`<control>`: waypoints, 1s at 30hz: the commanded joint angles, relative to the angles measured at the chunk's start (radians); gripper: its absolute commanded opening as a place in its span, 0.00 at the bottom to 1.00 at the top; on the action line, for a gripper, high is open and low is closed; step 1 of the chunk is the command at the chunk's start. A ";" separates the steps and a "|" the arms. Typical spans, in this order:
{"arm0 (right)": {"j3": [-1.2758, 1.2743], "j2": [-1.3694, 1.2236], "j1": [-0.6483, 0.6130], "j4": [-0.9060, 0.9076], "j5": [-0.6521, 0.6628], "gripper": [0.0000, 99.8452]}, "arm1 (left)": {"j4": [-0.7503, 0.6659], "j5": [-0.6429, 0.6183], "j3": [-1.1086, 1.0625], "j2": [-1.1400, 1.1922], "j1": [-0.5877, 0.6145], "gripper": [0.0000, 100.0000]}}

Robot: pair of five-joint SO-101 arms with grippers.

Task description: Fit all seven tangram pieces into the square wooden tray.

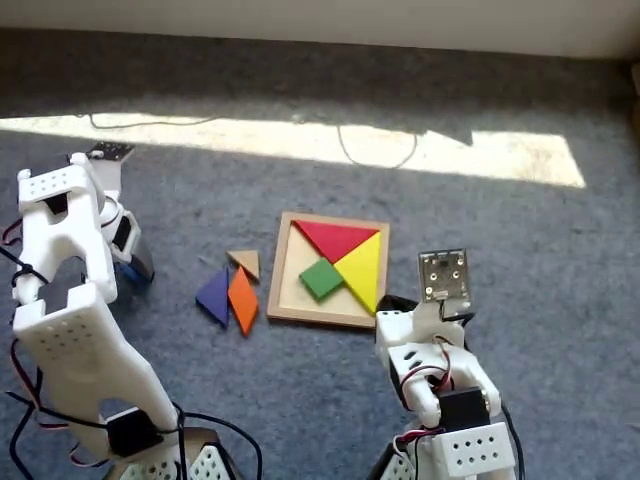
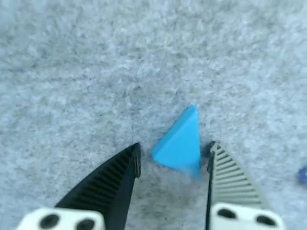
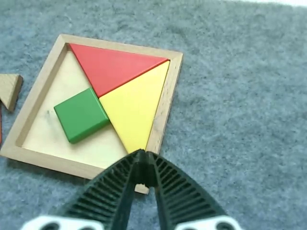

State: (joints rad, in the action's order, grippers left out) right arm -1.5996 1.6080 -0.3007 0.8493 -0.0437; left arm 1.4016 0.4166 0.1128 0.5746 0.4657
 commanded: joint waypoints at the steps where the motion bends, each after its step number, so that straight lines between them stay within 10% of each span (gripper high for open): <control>1: 0.012 0.019 0.007 -0.025 -0.003 0.01 | -0.043 -0.029 0.005 -0.018 -0.051 0.22; 30: 0.012 0.019 0.008 -0.025 -0.003 0.01 | -0.029 -0.026 0.002 -0.022 -0.137 0.11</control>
State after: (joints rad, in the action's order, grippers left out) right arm -1.5996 1.6080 -0.3007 0.8493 -0.0437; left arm 1.3909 0.4028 0.1066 0.5731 0.3920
